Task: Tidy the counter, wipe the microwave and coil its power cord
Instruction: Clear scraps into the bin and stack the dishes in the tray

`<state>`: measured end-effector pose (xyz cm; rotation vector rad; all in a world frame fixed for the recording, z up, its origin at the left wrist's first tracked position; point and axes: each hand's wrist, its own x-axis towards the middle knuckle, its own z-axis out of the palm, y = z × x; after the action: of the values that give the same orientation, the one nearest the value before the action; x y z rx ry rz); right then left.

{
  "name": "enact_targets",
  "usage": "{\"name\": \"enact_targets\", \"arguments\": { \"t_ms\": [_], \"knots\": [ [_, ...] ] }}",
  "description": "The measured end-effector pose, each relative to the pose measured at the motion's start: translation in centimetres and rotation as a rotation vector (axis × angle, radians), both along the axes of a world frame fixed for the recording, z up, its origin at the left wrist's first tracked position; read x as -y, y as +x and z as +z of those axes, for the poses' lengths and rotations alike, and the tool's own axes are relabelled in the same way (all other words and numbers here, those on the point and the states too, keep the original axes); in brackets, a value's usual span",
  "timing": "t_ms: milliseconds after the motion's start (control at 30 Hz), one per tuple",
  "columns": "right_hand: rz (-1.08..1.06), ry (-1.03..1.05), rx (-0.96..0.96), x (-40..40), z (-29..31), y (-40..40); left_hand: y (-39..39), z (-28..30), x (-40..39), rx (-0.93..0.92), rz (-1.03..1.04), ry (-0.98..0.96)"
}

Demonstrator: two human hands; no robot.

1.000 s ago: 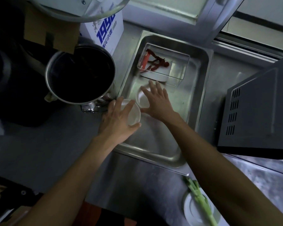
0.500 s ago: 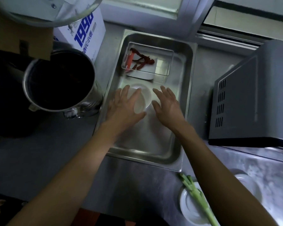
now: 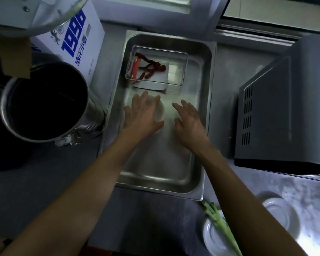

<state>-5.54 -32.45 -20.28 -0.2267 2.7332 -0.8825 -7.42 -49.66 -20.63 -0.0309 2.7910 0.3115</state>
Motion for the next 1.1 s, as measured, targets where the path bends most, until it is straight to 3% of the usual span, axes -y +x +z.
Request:
{"name": "enact_targets", "arguments": {
  "t_ms": [600, 767, 1100],
  "knots": [
    [-0.005, -0.035, 0.043, 2.3, -1.4, -1.7, -2.0, -1.5, 3.0, -0.050, -0.049, -0.031],
    [-0.009, -0.029, 0.020, 2.2, -0.1, -0.5, 0.1, -0.2, 3.1, -0.021, -0.029, 0.002],
    [0.004, 0.180, -0.063, 0.5, 4.3, 6.0, 7.7, 4.3, 2.0, -0.152, -0.173, 0.014]
  ]
}}
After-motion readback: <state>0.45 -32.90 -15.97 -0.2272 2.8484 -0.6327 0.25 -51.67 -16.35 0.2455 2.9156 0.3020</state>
